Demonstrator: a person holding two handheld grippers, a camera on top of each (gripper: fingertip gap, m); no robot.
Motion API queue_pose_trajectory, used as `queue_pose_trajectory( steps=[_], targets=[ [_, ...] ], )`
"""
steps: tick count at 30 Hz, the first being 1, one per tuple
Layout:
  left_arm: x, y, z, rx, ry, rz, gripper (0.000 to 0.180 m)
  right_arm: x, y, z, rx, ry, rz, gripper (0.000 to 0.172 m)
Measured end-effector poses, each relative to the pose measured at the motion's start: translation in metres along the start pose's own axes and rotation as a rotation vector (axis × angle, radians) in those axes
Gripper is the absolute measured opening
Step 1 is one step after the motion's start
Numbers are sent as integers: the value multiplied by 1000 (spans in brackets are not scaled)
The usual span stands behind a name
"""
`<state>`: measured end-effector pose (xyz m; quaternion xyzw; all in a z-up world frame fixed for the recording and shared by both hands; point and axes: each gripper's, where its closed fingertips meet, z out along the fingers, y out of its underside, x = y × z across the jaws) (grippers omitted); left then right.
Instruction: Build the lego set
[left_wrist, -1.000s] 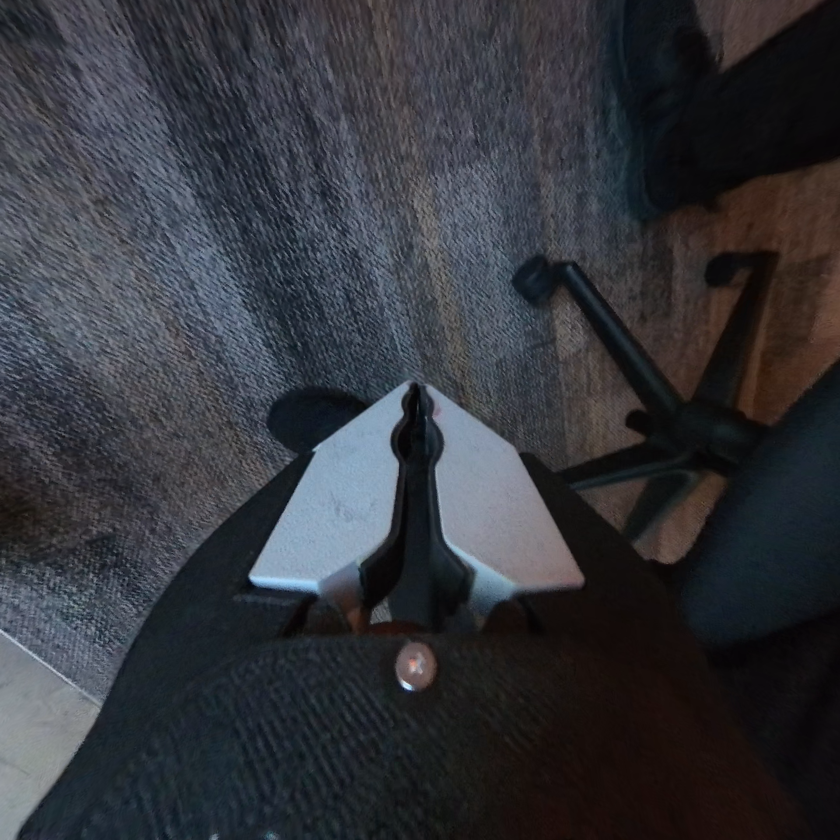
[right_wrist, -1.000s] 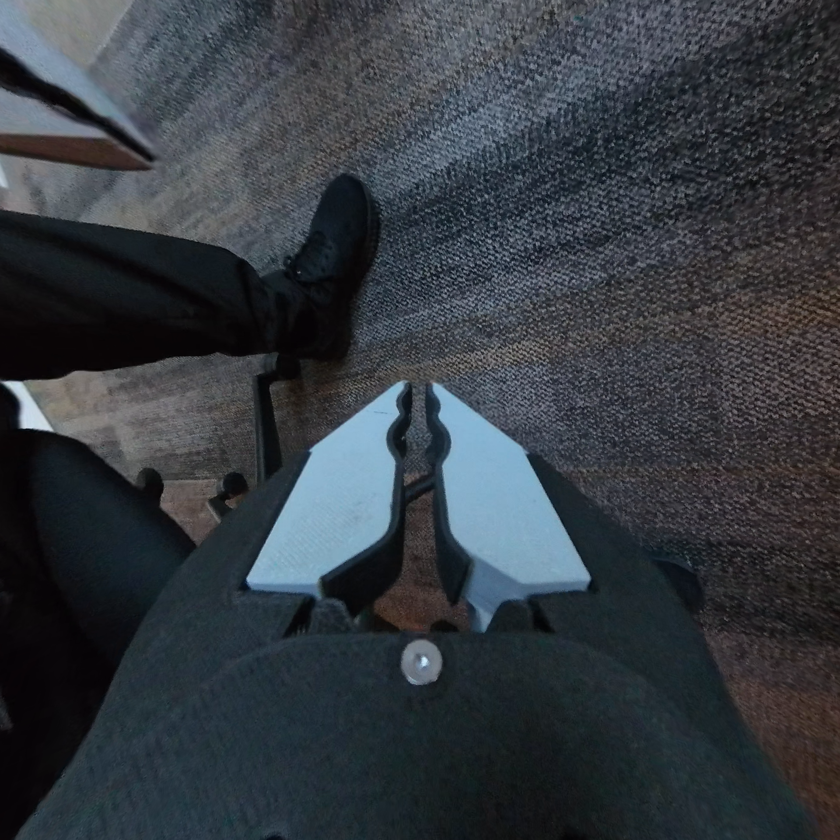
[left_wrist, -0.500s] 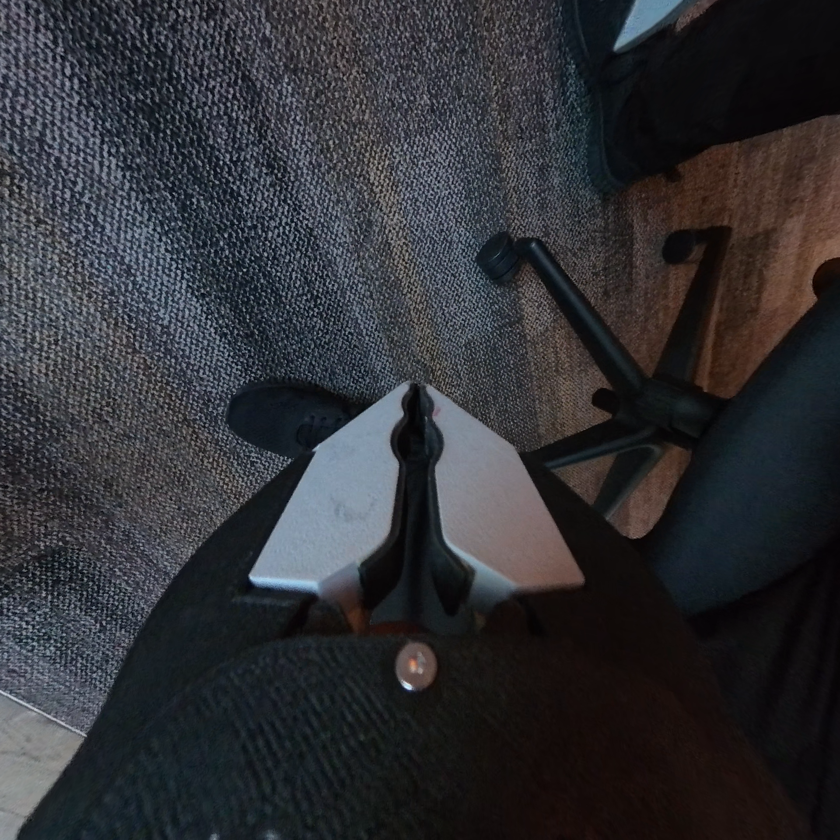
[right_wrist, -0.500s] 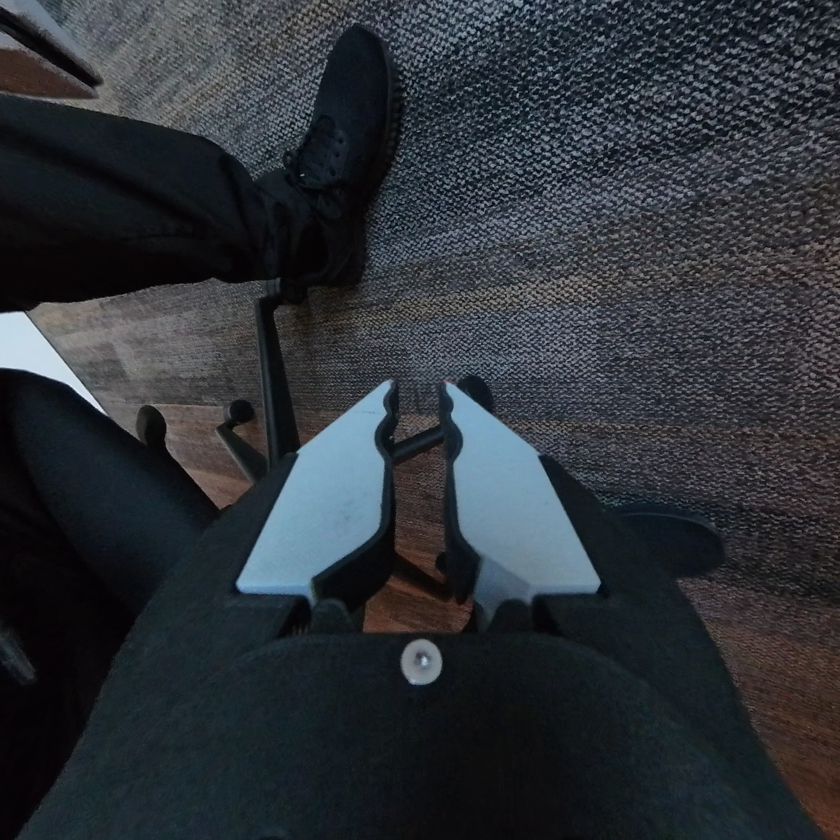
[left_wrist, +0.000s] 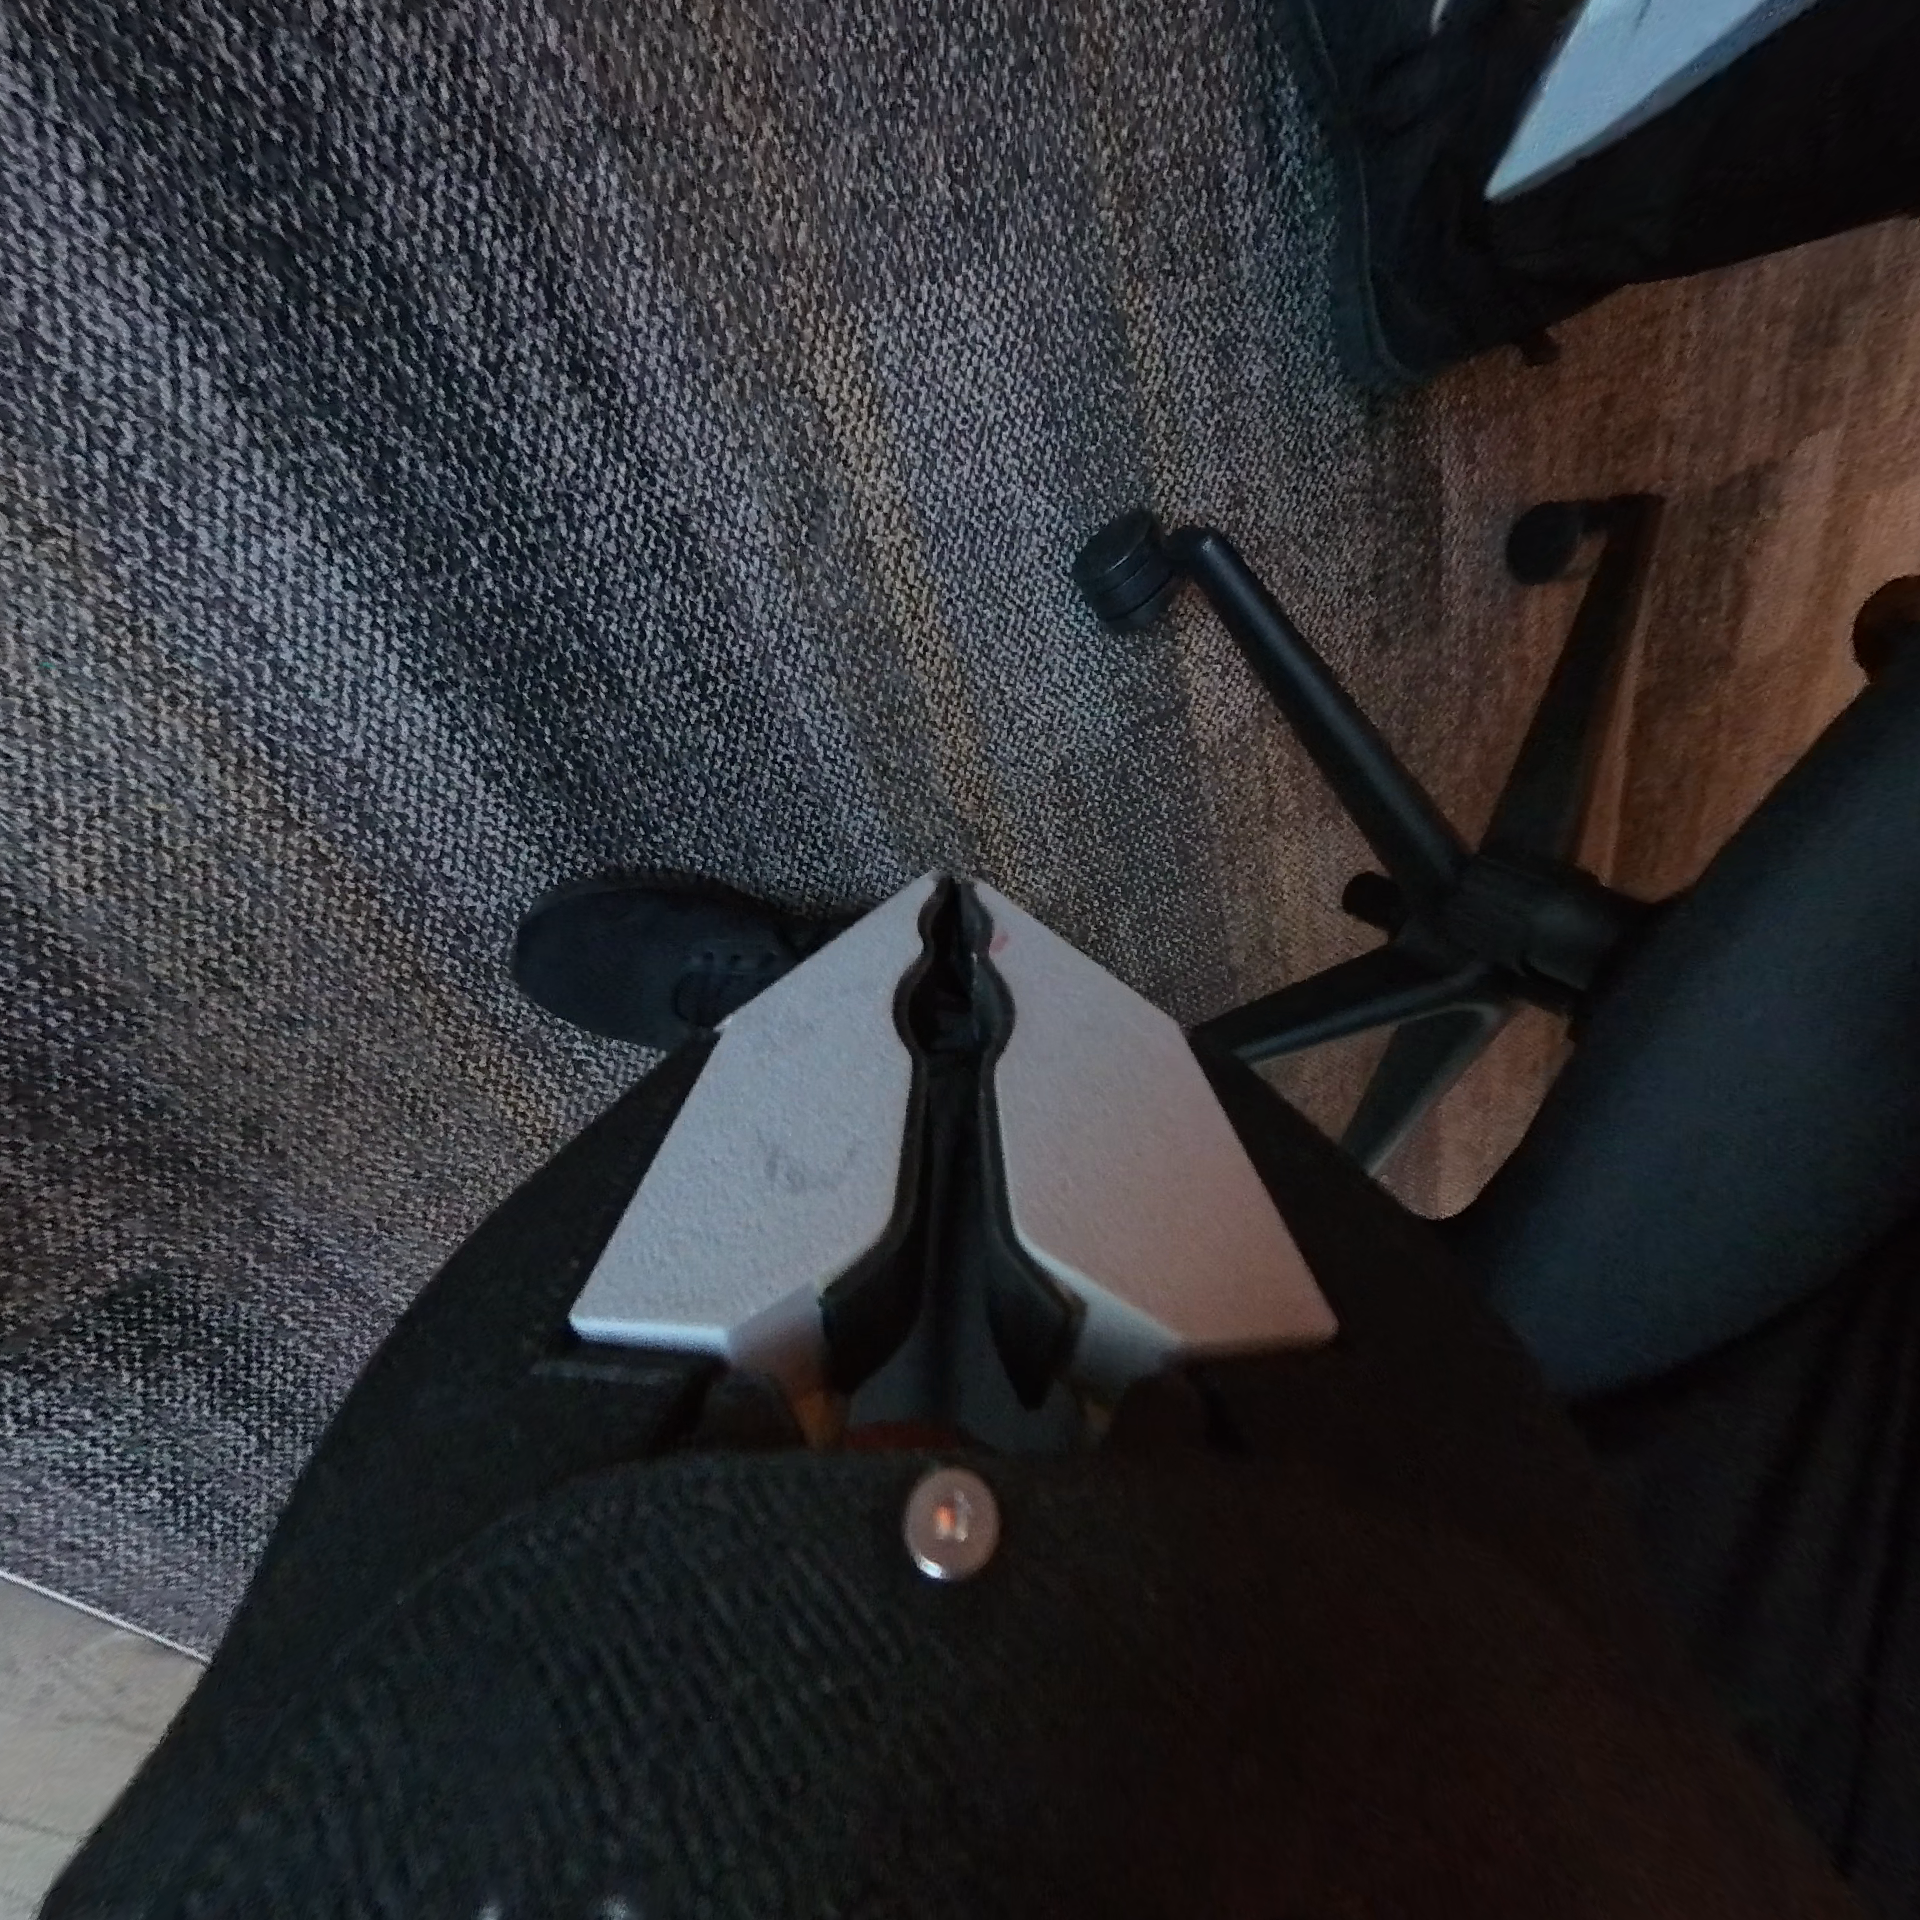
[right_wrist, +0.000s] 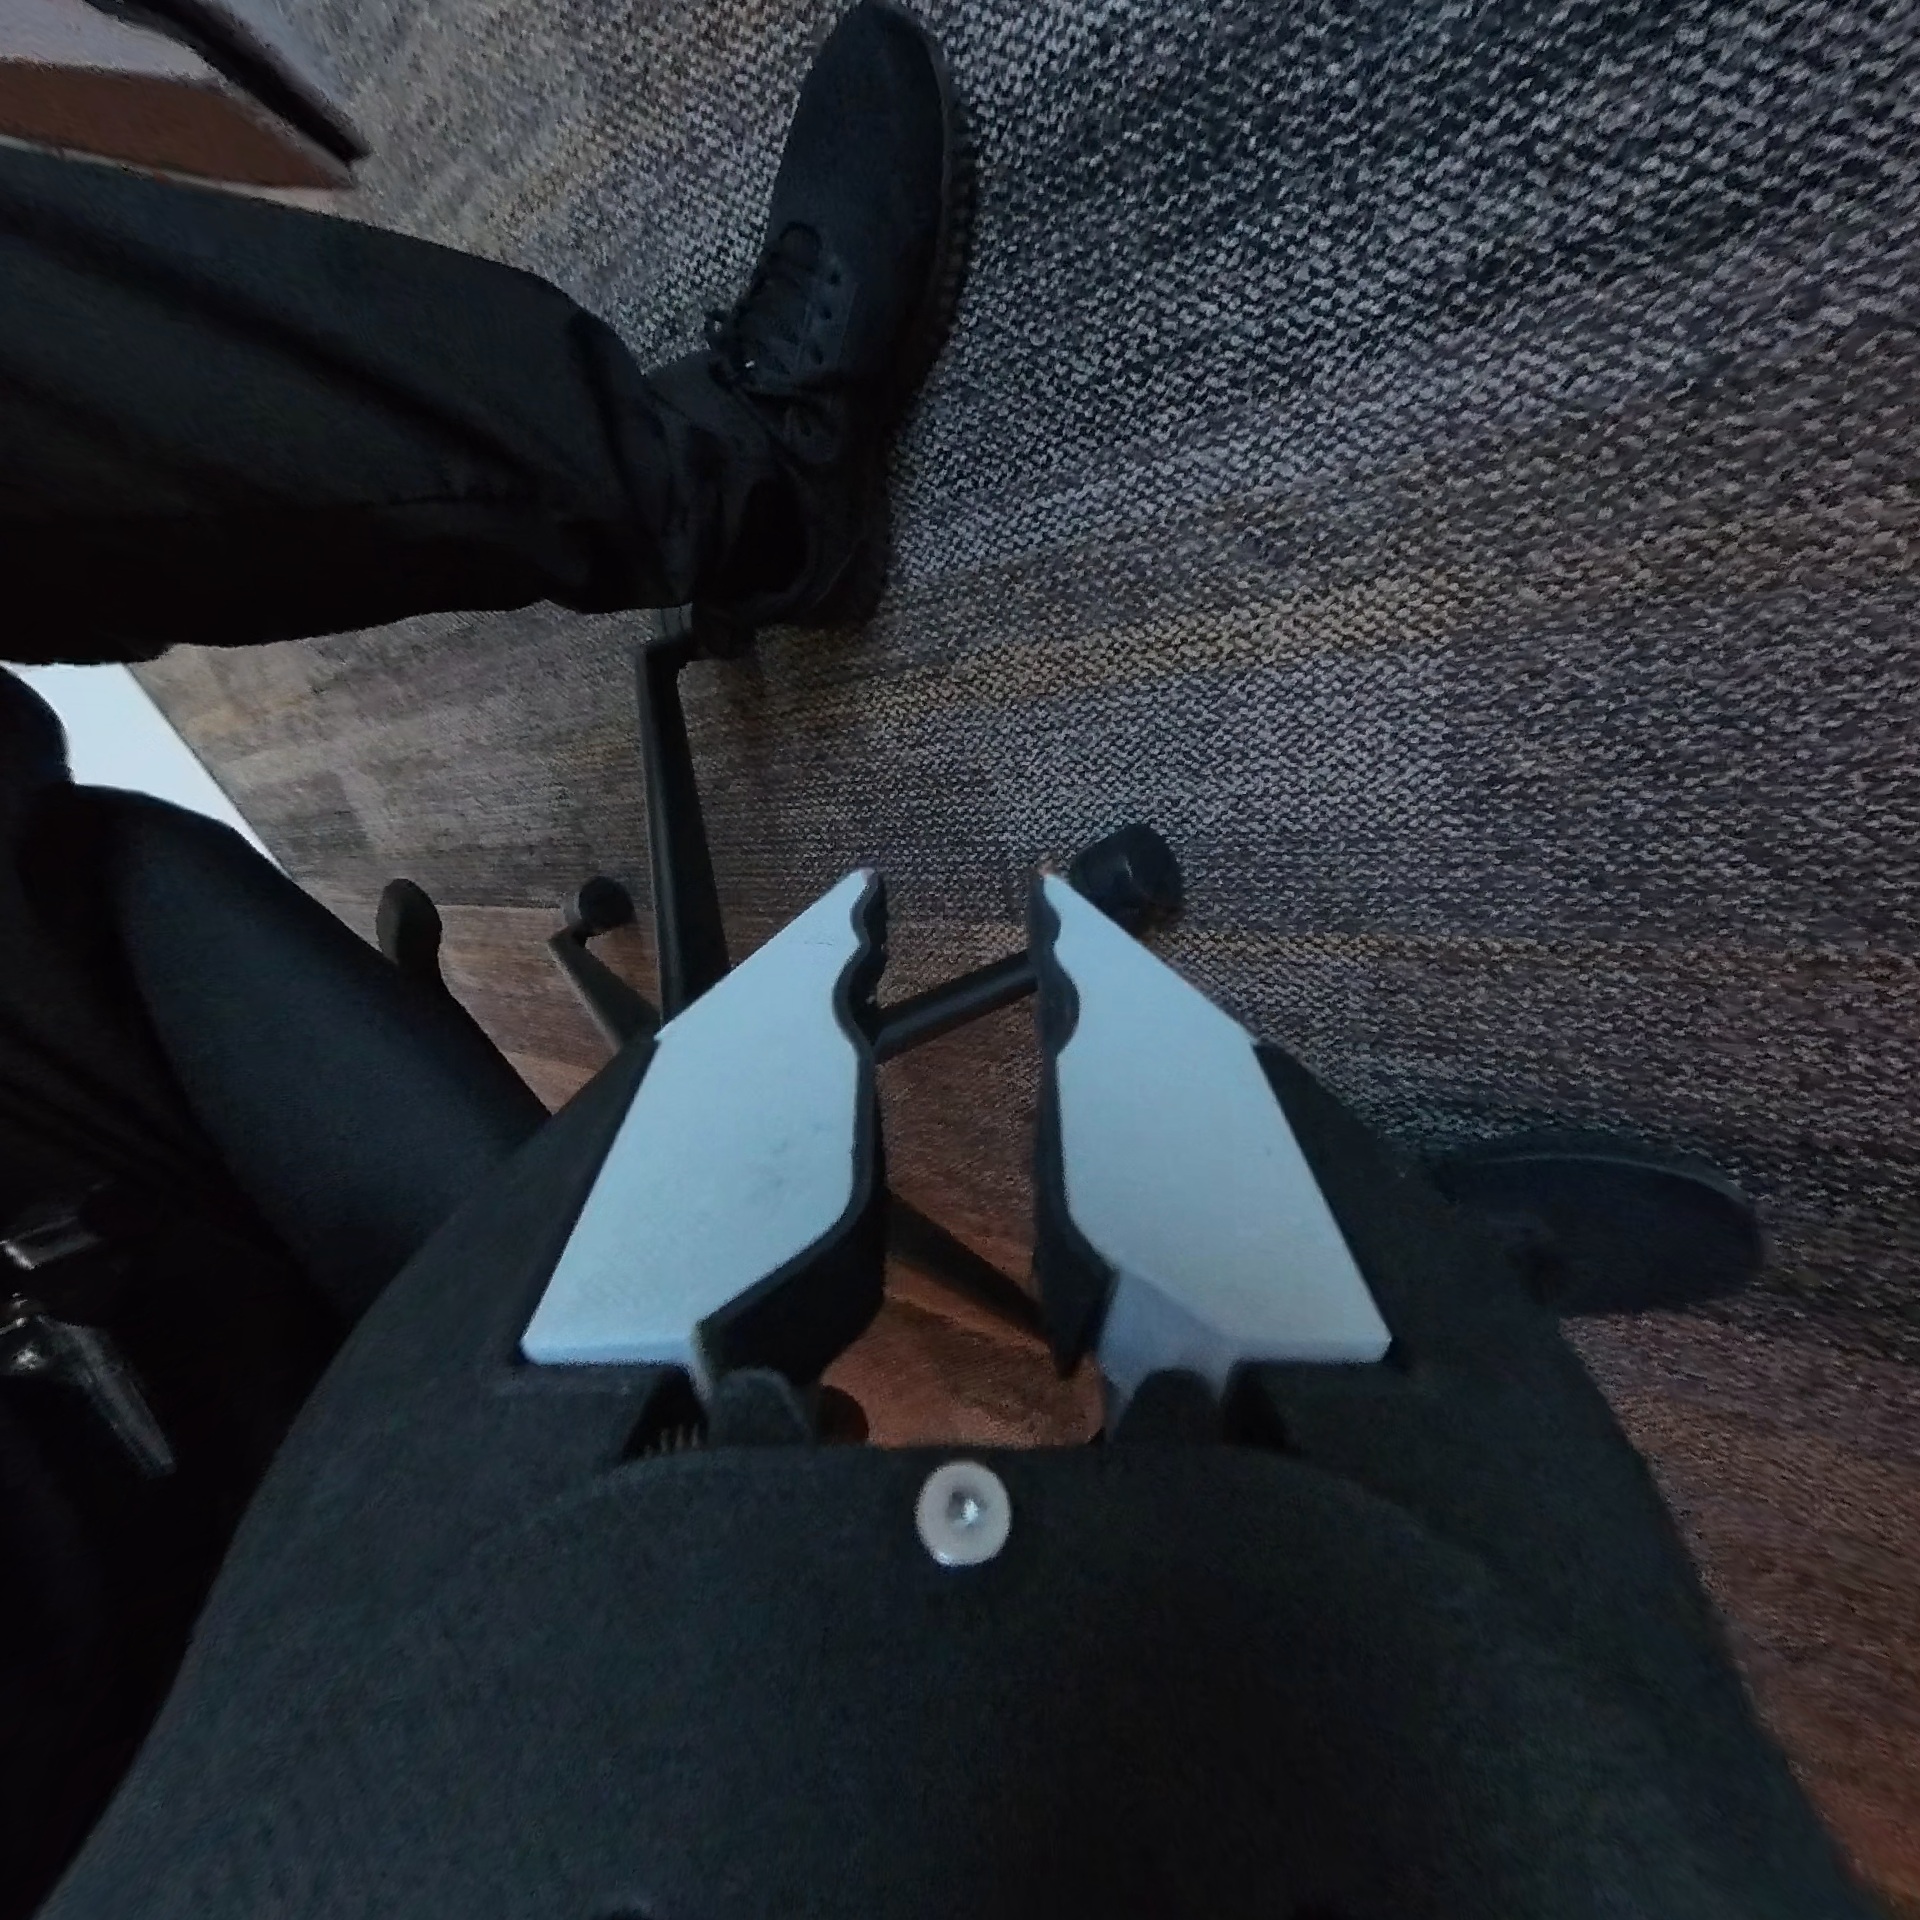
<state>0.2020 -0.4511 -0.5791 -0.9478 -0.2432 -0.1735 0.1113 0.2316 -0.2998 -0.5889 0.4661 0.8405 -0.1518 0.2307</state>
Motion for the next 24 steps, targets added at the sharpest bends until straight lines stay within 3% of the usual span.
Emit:
queue_pose_trajectory(
  steps=[9,24],
  targets=[
    [3,1,3,-35,36,44,0,-5,14,10,-35,-22,59,28],
    [-2,4,6,-97,115,132,0,-18,9,24,-17,-101,165,28]
  ],
)
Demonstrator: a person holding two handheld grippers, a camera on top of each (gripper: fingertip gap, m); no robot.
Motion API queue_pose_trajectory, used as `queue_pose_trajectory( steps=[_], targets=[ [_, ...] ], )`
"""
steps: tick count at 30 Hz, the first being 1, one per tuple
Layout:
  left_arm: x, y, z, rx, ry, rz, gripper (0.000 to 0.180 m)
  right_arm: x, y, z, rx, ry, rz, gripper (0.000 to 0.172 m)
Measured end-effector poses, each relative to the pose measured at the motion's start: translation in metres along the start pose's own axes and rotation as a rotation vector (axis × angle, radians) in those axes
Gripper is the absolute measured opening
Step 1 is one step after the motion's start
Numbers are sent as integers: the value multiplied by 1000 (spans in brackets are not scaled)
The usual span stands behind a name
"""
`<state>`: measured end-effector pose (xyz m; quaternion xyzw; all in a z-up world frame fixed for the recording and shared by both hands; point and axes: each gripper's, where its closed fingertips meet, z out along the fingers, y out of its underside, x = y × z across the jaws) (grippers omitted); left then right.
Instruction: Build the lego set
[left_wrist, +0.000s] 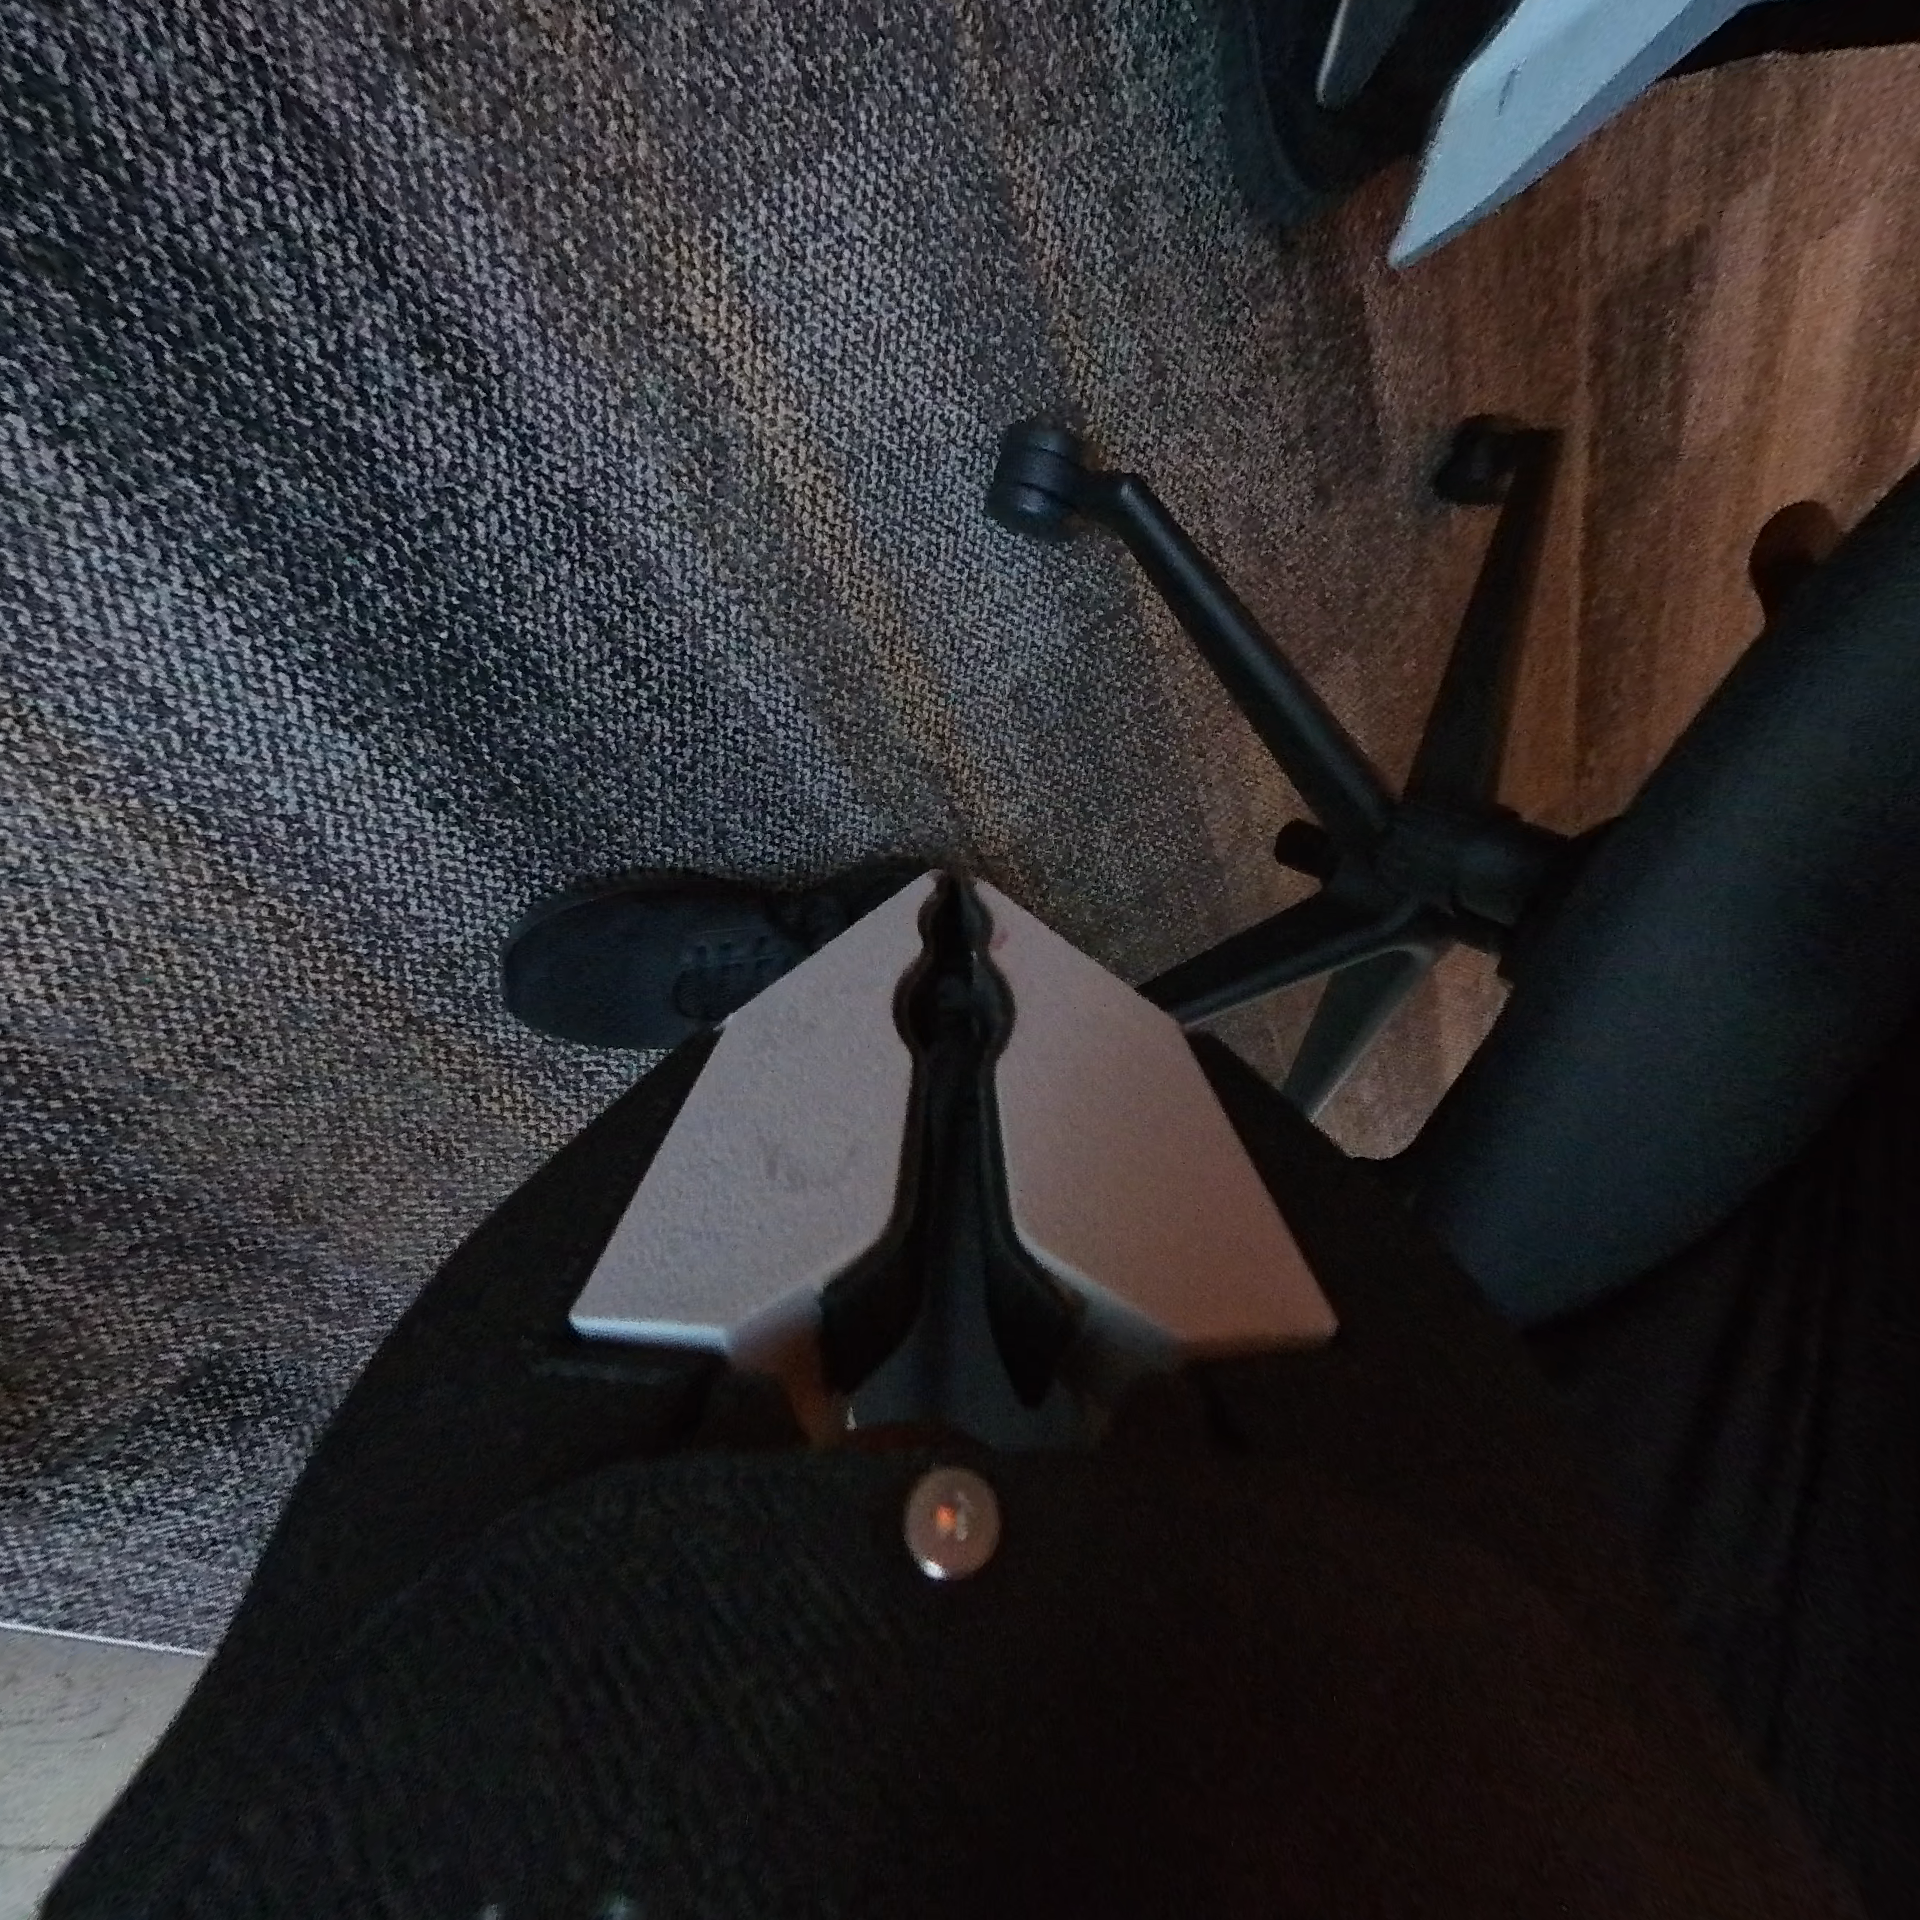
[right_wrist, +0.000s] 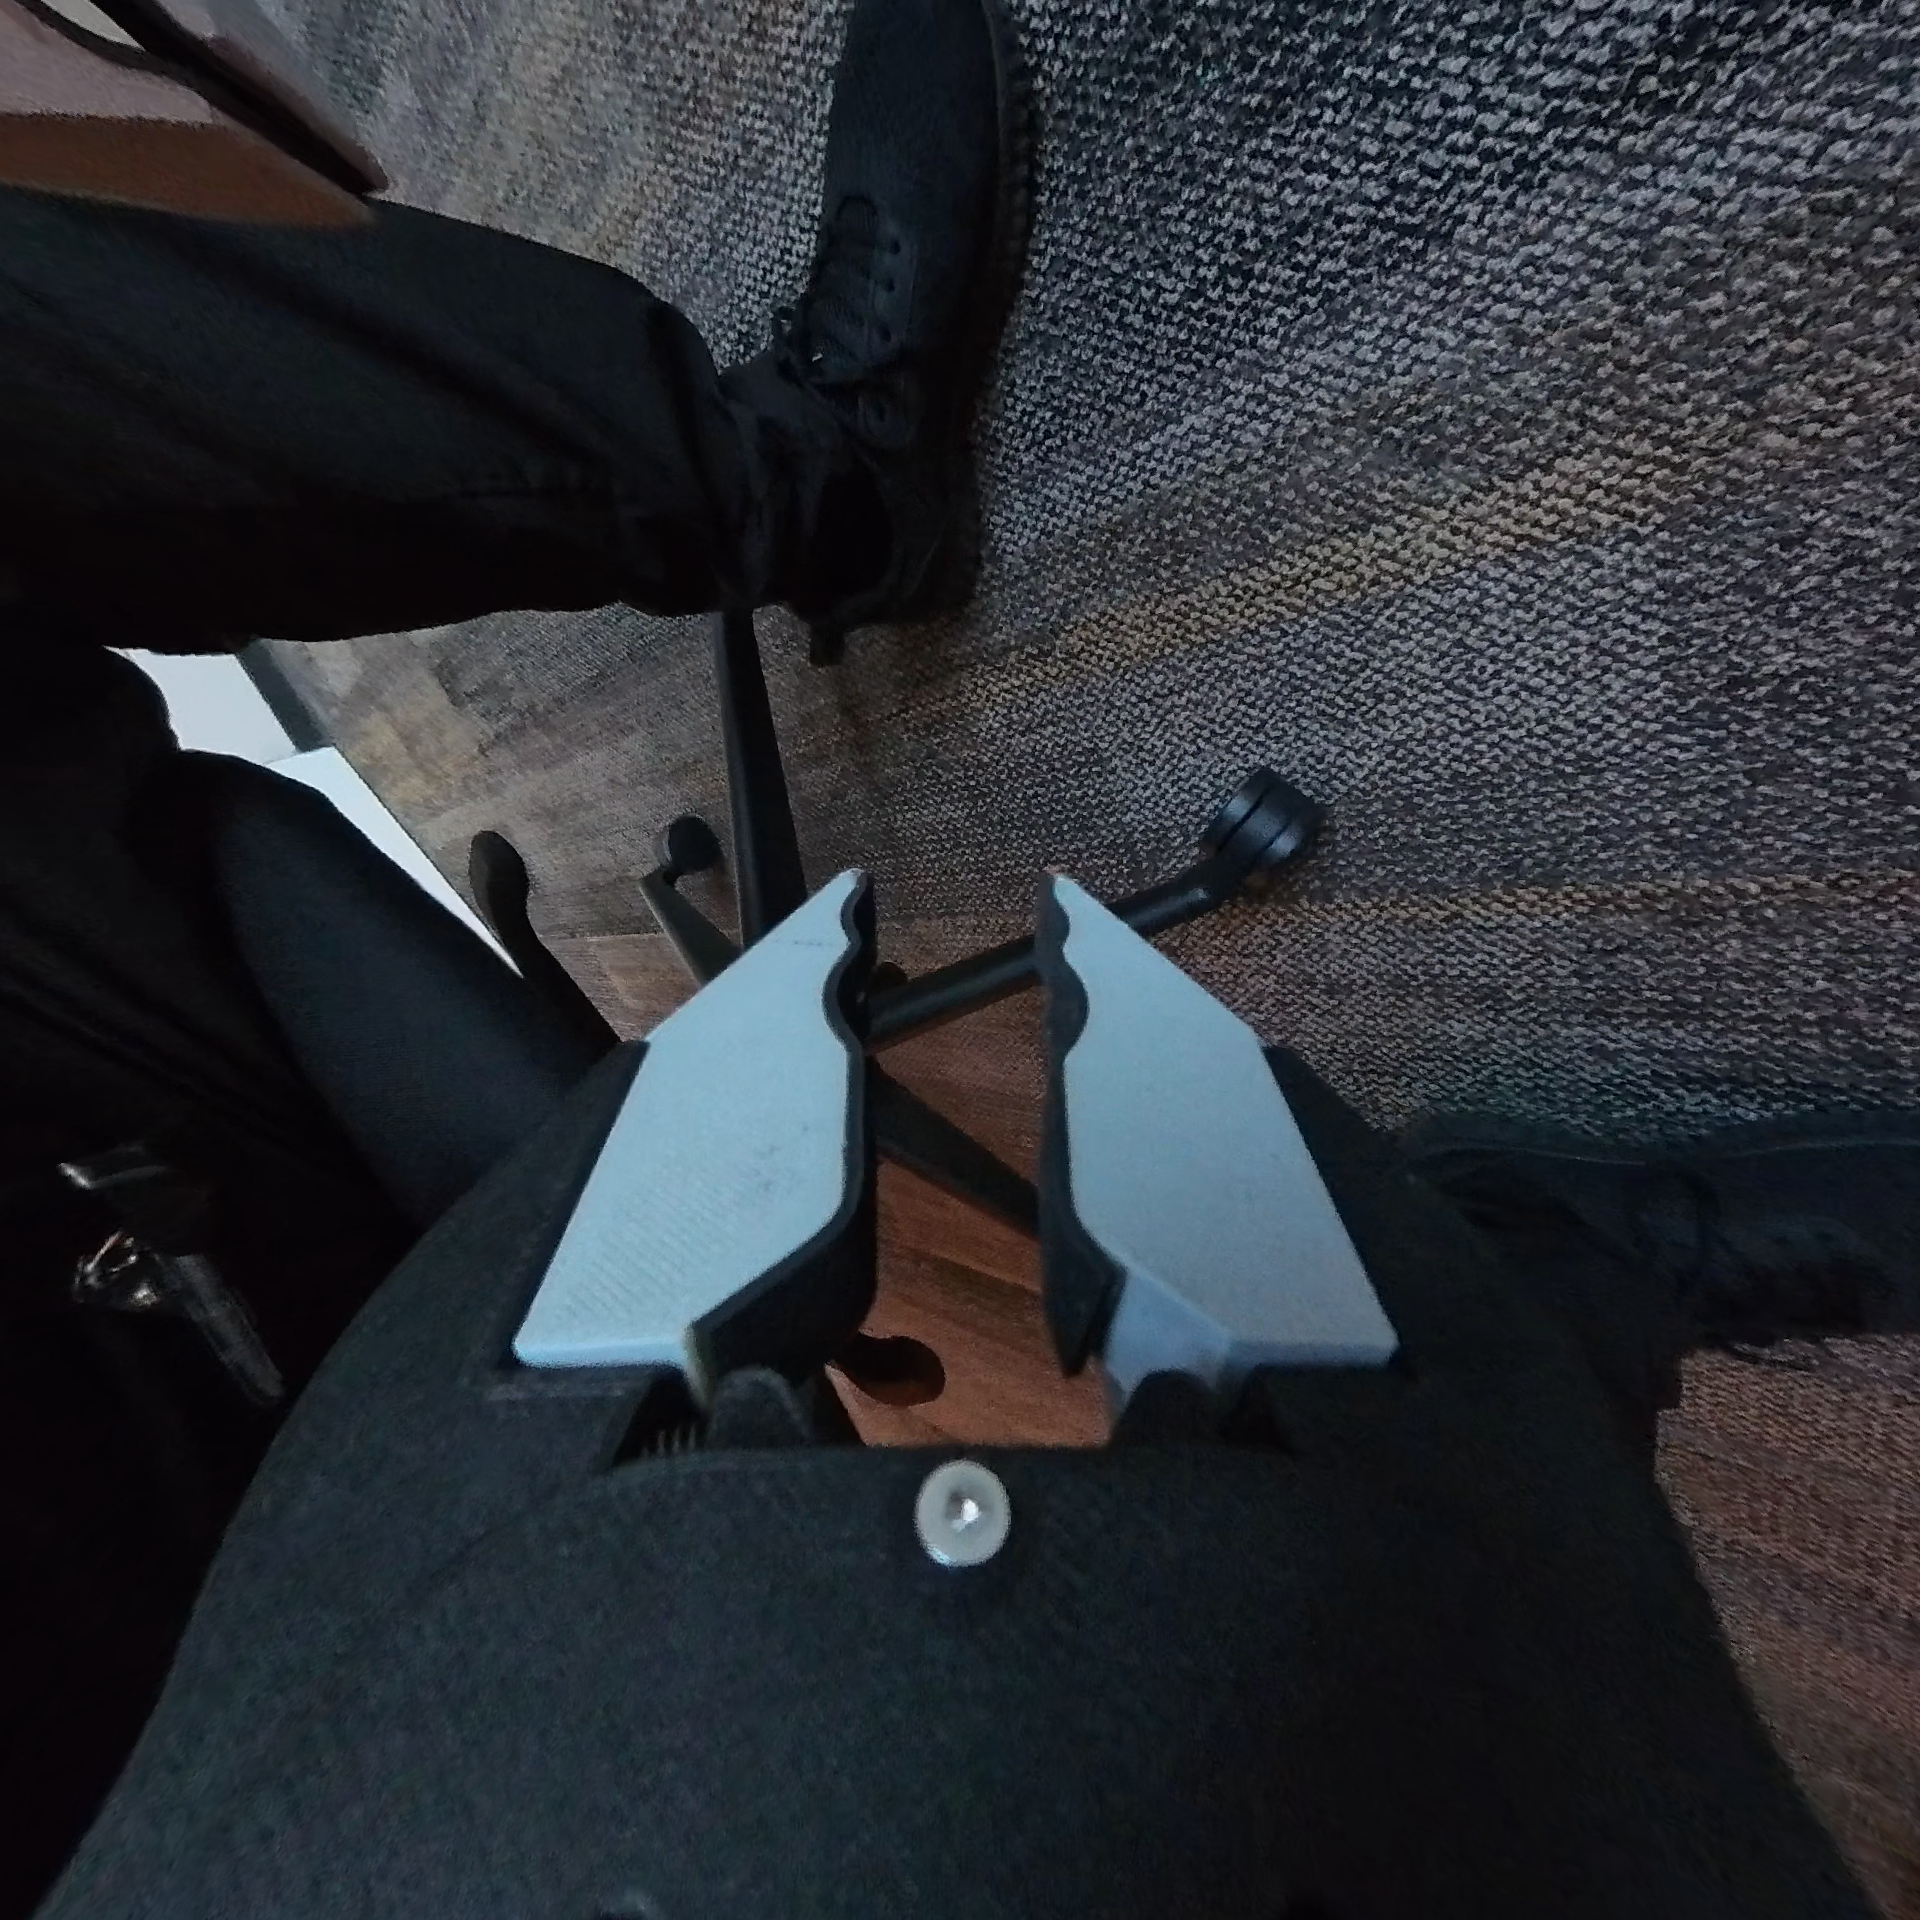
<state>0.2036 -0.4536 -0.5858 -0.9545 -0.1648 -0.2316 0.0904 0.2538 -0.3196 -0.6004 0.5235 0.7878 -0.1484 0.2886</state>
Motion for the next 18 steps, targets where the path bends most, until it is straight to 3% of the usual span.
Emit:
queue_pose_trajectory(
  steps=[18],
  targets=[
    [-22,-7,-8,3,25,26,0,6,-23,9,-20,13,19,29]
  ],
)
